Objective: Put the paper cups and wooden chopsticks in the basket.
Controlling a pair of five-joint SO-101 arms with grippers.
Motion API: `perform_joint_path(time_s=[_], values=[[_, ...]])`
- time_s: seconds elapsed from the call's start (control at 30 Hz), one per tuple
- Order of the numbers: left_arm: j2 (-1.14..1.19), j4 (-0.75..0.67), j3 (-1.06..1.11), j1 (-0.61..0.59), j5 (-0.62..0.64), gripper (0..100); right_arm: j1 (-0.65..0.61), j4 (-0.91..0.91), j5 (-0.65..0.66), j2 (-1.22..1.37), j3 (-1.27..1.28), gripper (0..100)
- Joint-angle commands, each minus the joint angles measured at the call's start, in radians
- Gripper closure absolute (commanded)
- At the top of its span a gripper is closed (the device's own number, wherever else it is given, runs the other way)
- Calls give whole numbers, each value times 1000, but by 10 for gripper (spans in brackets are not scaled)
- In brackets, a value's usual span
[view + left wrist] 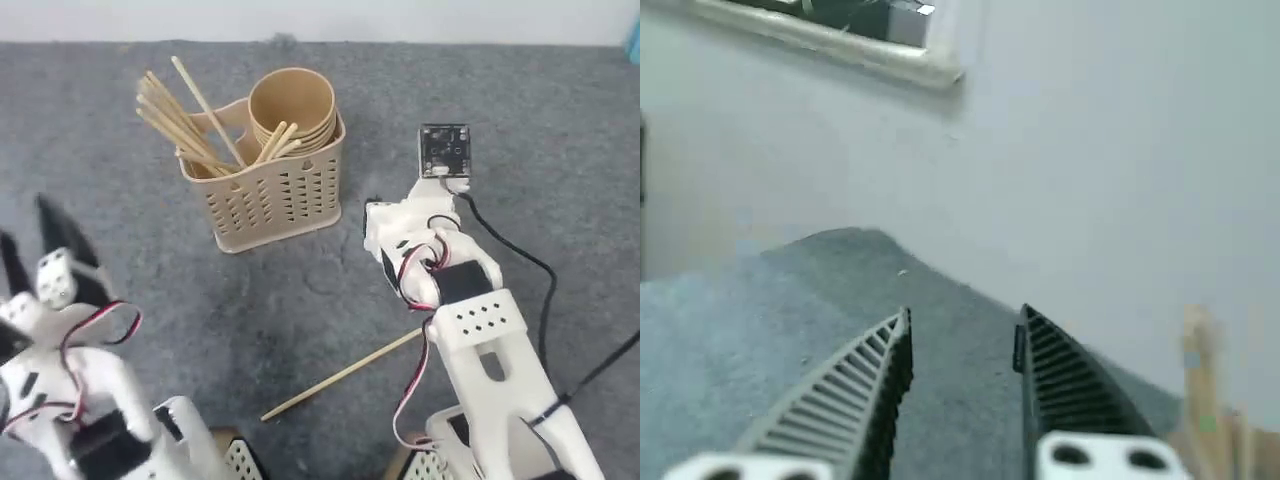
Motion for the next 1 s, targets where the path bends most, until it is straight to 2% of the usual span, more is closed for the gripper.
perform_joint_path(time_s=[0.0, 0.07, 0.13, 0.27, 0.4, 0.53, 0.63, 0.8, 0.97], values=[[-20, 48, 189, -157, 12, 937, -85, 67, 172, -45, -48, 769], [-21, 9, 289, -181, -29, 977, -151, 140, 301, -45, -51, 768], [-21, -31, 384, -180, -40, 975, -226, 220, 423, -45, -51, 768], [-23, -118, 512, -178, -41, 986, -378, 338, 586, -30, -34, 768], [-21, -207, 604, -160, -61, 986, -472, 426, 655, -5, -25, 768], [-21, -219, 639, -101, -92, 986, -541, 473, 724, 61, -5, 768], [-20, -244, 648, -91, -98, 986, -549, 481, 747, 116, 8, 758], [-20, -253, 653, -89, -107, 986, -549, 545, 746, 127, 8, 623], [-20, -255, 648, -89, -107, 986, -553, 582, 816, 139, 15, 653]])
